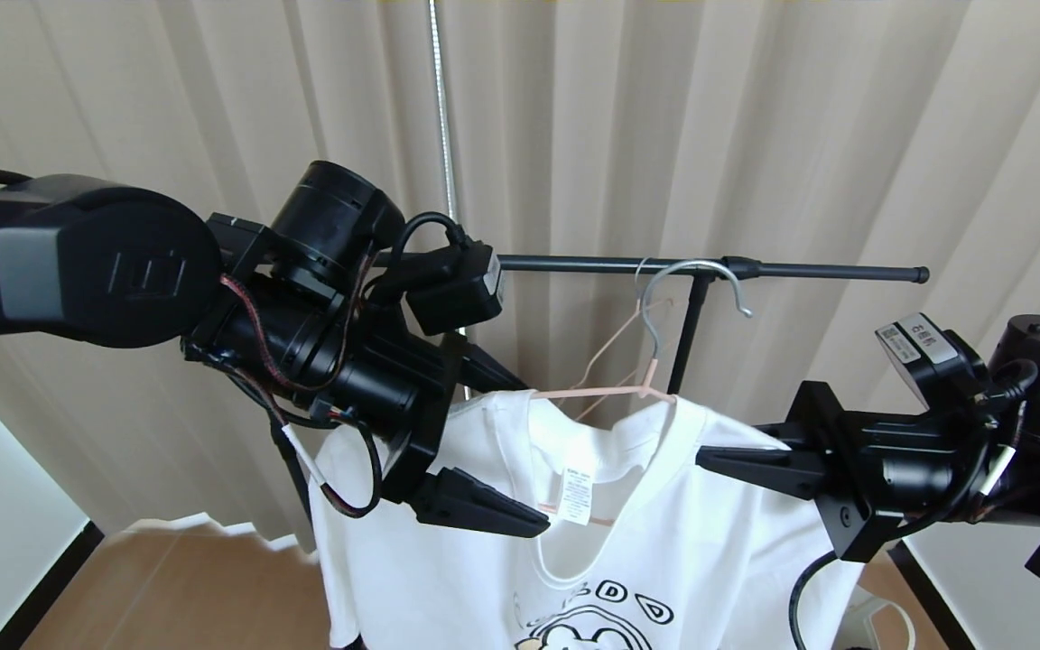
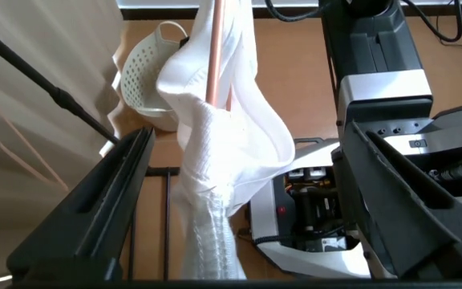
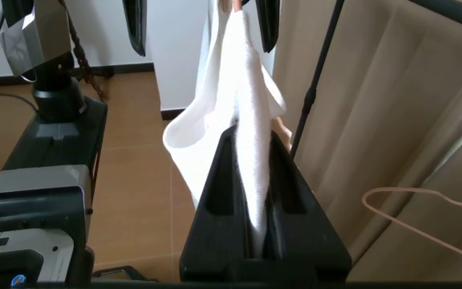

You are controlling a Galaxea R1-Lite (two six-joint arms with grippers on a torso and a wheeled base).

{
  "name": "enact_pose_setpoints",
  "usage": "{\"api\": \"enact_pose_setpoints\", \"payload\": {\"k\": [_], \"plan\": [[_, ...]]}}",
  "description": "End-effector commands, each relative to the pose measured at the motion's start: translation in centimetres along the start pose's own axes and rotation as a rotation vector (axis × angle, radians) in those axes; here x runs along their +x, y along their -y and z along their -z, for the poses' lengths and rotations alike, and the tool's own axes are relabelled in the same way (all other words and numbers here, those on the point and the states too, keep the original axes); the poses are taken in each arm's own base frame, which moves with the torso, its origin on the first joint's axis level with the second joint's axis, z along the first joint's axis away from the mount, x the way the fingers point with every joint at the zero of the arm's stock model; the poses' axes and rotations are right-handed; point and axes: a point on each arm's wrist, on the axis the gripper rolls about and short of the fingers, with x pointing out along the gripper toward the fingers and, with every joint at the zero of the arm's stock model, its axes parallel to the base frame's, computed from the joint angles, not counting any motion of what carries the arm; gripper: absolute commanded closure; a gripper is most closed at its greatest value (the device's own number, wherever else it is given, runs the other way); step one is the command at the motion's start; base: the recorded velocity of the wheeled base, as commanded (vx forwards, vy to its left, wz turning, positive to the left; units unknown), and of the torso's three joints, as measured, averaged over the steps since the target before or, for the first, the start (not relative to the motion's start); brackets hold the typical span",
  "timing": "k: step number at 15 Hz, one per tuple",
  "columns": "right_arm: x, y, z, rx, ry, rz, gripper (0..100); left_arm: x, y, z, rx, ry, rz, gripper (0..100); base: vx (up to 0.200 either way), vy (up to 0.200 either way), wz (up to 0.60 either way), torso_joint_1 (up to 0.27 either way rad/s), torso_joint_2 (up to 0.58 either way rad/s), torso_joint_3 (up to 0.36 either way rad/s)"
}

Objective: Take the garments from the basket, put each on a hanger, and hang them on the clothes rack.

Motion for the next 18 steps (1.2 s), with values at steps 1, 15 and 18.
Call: {"api": "enact_pose_setpoints", "payload": {"k": [1, 15, 18], "plan": [[0.0, 0.0, 0.1, 0.003, -0.002, -0.003, 100, 0.0, 0.0, 0.0, -0.002, -0.002, 0.000, 0, 0.000, 0.000, 0.00, 0.000, 0.00, 0.000], [-0.2, -0.4, 0.2, -0.003, -0.004, -0.010, 0, -0.6, 0.6, 0.3, -0.001, -0.023, -0.025, 100, 0.000, 0.000, 0.00, 0.000, 0.00, 0.000], [-0.2, -0.4, 0.2, -0.004, -0.004, -0.012, 0, -1.0, 0.4, 0.6, 0.012, -0.009, -0.052, 100, 0.000, 0.000, 0.00, 0.000, 0.00, 0.000]]}}
